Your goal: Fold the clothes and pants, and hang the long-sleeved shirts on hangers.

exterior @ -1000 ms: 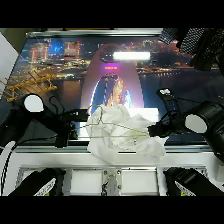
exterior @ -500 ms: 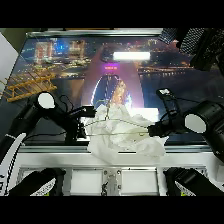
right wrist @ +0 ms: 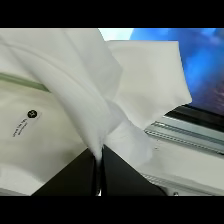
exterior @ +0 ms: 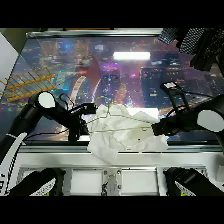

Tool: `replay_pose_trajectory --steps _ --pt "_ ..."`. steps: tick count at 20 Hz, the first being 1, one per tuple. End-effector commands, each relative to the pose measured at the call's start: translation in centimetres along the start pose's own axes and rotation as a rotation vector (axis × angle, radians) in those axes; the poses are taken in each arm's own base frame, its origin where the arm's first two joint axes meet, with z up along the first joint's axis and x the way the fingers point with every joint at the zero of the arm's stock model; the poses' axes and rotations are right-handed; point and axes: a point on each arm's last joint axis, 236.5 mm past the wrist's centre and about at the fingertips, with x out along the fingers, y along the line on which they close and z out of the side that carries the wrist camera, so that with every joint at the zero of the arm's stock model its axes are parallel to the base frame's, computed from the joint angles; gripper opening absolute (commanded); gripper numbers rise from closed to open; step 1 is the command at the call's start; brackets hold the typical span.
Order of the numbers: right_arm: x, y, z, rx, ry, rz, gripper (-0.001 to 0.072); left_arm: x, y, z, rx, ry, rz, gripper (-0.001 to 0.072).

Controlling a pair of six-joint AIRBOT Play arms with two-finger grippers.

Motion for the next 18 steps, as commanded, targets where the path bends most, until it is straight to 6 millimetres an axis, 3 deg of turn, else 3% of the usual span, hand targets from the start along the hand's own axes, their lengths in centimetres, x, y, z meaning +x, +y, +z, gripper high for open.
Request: replay_pose_trajectory --steps 1,6,9,15,18 --pt "-2.1 -0.2 0.7 -0.004 -0.021 -0.012 0.0017 0.0 0.7 2.2 0.006 -0.092 0.031 0.0008" --pt "-2.7 0.6 3.1 -0.016 -0.037 -0.007 0.0017 1.3 0.0 4.3 0.102 -0.097 0.045 0.0008" --pt "-3.4 0.7 4.3 -0.027 -0.062 -0.011 0.0017 1.5 -0.1 4.6 0.113 -0.096 0.046 0.0008" --pt "-4.2 -3.5 3.9 0.011 -0.052 -0.185 0.0017 0.8 -0.5 3.2 0.071 -0.084 0.005 0.0008" --pt "-4.2 -3.1 4.8 0.005 -0.088 -0.172 0.0017 0.8 -0.6 3.1 0.072 -0.084 0.001 0.0008"
